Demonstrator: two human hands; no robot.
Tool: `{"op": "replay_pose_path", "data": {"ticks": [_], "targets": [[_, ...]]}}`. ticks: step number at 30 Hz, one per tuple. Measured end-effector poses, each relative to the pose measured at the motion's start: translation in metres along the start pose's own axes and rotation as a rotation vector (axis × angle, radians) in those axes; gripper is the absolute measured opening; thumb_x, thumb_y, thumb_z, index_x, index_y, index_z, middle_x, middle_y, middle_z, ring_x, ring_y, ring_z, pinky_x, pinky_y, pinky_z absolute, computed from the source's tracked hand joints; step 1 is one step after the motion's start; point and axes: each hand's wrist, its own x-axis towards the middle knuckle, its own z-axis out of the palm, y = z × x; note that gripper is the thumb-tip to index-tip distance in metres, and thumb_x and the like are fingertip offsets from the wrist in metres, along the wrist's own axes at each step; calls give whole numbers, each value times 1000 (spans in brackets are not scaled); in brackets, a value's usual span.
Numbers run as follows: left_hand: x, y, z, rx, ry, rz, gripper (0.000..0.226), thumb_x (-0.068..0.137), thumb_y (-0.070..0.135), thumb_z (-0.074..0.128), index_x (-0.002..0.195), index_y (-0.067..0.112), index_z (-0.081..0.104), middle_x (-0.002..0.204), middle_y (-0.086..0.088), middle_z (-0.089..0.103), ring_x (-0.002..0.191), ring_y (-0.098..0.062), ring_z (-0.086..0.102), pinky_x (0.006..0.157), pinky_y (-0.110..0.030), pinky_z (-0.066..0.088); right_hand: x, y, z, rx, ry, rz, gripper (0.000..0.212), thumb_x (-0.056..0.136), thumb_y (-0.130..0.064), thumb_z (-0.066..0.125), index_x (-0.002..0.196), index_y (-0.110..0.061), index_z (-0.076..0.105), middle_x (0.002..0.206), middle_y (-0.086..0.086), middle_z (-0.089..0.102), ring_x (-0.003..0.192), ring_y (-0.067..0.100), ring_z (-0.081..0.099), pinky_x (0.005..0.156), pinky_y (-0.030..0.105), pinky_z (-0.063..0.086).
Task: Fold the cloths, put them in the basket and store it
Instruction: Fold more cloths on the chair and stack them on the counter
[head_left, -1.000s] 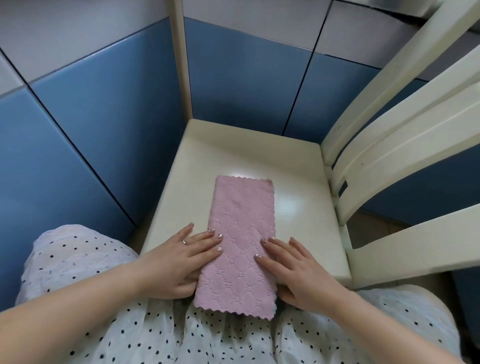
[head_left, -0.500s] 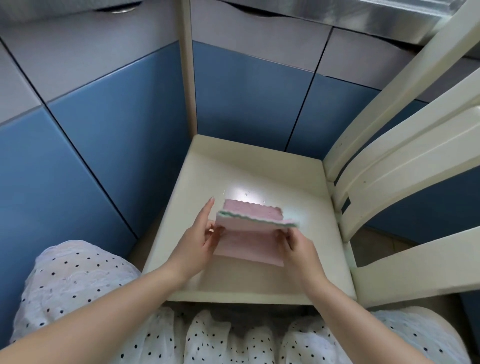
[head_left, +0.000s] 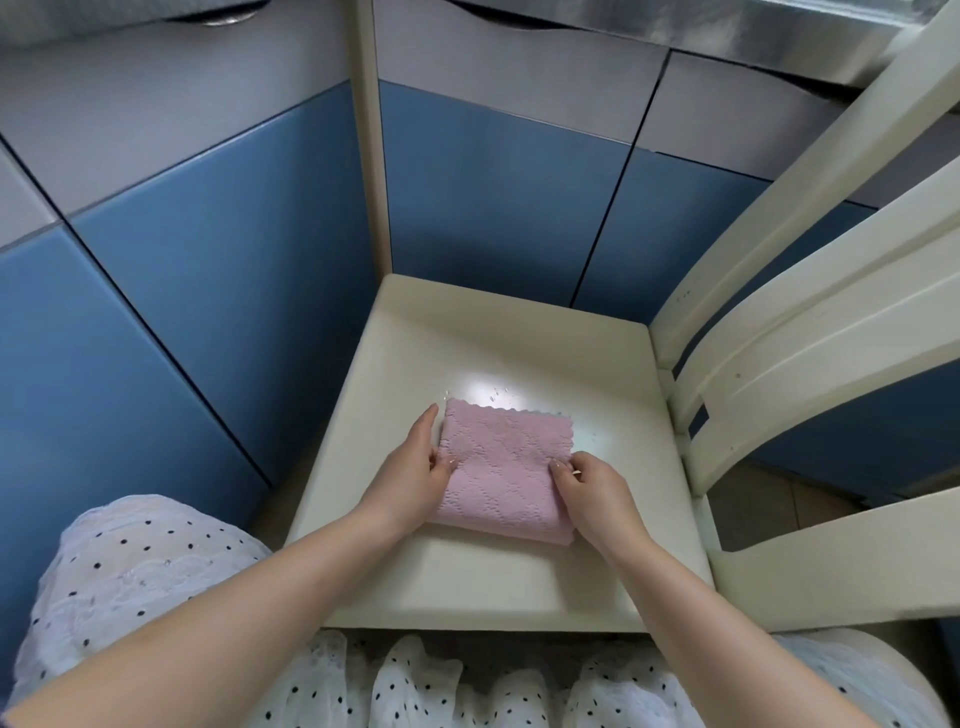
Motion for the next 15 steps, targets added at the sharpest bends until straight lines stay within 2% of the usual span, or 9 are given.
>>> {"op": "replay_pose_path", "data": {"ticks": [2,5,7,9,11,13,15], "targets": [[1,1,-1,2,-6,-13,69,94,22,50,150,25,9,81,3,55,80,-10,55,70,-19,40,2,2,0,26,-11,23,23,94,-28,47,75,-16,52,70,-2,56,68,19,51,55,25,34],[0,6,-6,-12,-18,-41,74,92,26,54,150,23,8,97,3,57,89,-13,57,81,-25,42,2,6,-4,166,-4,97,16,93,-30,49,100,-16,56,78,-2,64,68,15,59,58,27,40],[-4,5,-8,137,50,73,66,92,27,51,149,19,19,111,1,50,95,-15,55,90,-30,43,-2,8,-7,175,39,96,21,93,-30,50,110,-18,52,78,-3,63,69,12,59,59,27,41],[-7,4,-7,369,173,296,55,89,28,45,141,12,38,123,-6,50,109,-25,52,95,-37,44,-4,11,-7,61,155,-7,29,93,-29,51,119,-16,51,95,-1,60,85,13,58,72,30,45],[-4,5,1,574,205,495,51,83,26,40,128,5,54,125,-11,57,115,-32,55,94,-44,48,-5,8,2,-85,266,-205,35,91,-27,48,122,-13,54,117,4,56,108,20,53,93,35,42],[2,10,12,749,141,580,53,79,24,35,121,5,61,126,-11,61,118,-31,57,94,-48,47,-3,-3,18,-226,281,-352,46,85,-32,37,122,-12,57,134,8,51,126,27,45,104,43,35],[6,15,23,846,34,582,56,77,25,33,121,6,61,128,-11,60,121,-30,55,96,-49,44,-1,-16,32,-341,206,-378,62,81,-40,20,131,-19,49,149,5,36,140,22,29,110,52,21]]}}
